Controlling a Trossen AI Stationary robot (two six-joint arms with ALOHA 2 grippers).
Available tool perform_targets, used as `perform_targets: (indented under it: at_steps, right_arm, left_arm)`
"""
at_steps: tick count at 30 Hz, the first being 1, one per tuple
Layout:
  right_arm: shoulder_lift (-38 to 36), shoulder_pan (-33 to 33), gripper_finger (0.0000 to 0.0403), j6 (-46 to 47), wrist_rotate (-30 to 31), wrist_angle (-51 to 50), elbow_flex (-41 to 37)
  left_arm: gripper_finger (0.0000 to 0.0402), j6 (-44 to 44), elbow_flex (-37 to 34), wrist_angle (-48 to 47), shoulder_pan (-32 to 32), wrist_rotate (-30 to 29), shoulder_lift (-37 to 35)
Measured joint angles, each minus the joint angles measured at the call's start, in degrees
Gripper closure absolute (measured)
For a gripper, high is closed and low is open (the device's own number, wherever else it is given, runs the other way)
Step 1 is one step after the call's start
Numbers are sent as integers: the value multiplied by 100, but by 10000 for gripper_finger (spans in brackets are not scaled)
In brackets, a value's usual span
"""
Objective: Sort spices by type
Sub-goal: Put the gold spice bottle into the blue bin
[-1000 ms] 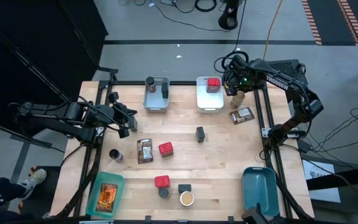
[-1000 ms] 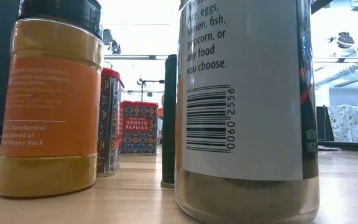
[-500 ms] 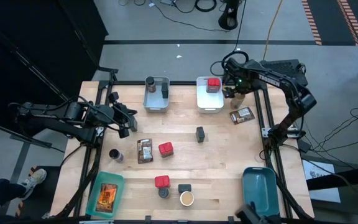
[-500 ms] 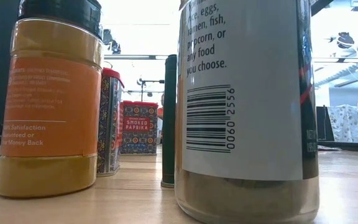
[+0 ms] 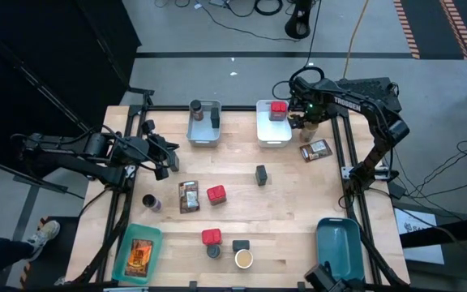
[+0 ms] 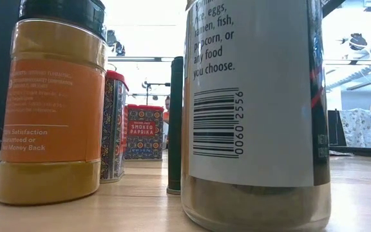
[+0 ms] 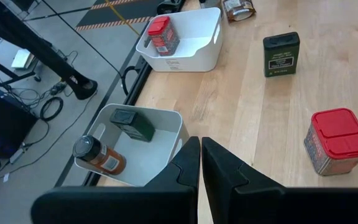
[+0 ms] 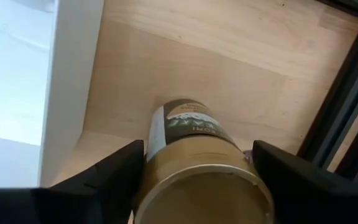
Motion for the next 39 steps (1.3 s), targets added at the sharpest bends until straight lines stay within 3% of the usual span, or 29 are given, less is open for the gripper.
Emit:
perform_targets:
  at_steps: [4,13,23,27,32,39]
  right_arm:
    - [-8,-2,159,5,-4,-2,2]
    - [7,-1,159,-231,19,-112,119]
    - [-136,584,159,-778,50,-1537,1745]
    - [-409,1208,159,-982,-22,-1999,2160]
    - [-847,2344,159,-1280,-722,-2312,2168]
    - [-1109,4433,159,-257,-1309,-2374,2166]
  left_arm:
    - [382,-1,1,0,2,0,0]
    - [381,-2,1,0,1,0,0]
    - [382,-4,2,2,0,0,0]
    - [382,-9,0,2,1,0,0]
    - [382,-44,0,2,2,0,0]
    - [382,-48,0,2,2,24,0]
